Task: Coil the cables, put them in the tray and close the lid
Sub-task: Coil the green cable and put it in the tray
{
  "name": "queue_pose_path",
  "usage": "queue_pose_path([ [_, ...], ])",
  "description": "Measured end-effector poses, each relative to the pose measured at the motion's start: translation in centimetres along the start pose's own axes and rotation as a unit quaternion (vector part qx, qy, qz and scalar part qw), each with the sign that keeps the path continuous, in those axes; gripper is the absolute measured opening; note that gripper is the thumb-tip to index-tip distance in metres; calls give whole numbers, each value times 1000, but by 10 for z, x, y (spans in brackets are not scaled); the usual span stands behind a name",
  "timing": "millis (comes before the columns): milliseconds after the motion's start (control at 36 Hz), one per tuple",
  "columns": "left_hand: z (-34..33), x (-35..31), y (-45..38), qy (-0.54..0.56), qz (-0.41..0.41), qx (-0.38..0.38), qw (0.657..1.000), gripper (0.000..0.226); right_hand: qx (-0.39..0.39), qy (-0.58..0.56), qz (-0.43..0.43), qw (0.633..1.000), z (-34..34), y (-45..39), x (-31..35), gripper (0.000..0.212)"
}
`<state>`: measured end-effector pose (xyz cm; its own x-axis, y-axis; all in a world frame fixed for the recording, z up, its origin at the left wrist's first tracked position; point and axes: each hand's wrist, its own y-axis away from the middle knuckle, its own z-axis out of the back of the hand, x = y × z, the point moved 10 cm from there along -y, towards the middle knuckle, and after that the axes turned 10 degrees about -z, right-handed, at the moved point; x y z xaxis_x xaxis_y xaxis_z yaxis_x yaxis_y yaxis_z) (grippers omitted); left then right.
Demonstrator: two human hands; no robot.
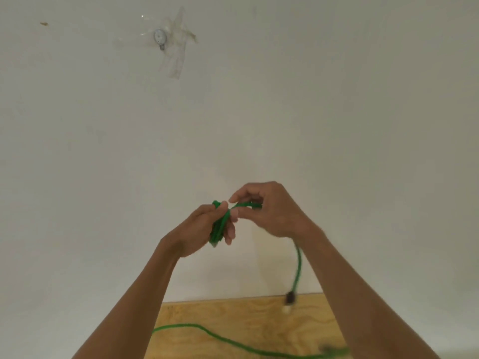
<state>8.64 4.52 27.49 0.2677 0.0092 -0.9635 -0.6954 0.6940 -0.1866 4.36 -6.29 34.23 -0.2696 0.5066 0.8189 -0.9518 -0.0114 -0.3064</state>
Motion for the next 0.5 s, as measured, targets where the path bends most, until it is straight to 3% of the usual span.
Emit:
queue_pose_path([
  [111, -36, 7, 10, 175, 36, 42, 983, 70, 33, -70, -16, 997, 8, -23, -8, 18],
  [250, -55, -15, 8, 260, -29, 55, 964, 43, 15, -201, -56, 978, 0, -24, -51, 18],
  [361, -53, -32, 0, 297, -73, 30, 952, 32, 80, -364, -47, 927, -44, 2, -69, 16],
  [500, -26, -46, -14, 283, -108, -39, 952, 30, 32, -246, -150, 957, -81, 30, -96, 18],
])
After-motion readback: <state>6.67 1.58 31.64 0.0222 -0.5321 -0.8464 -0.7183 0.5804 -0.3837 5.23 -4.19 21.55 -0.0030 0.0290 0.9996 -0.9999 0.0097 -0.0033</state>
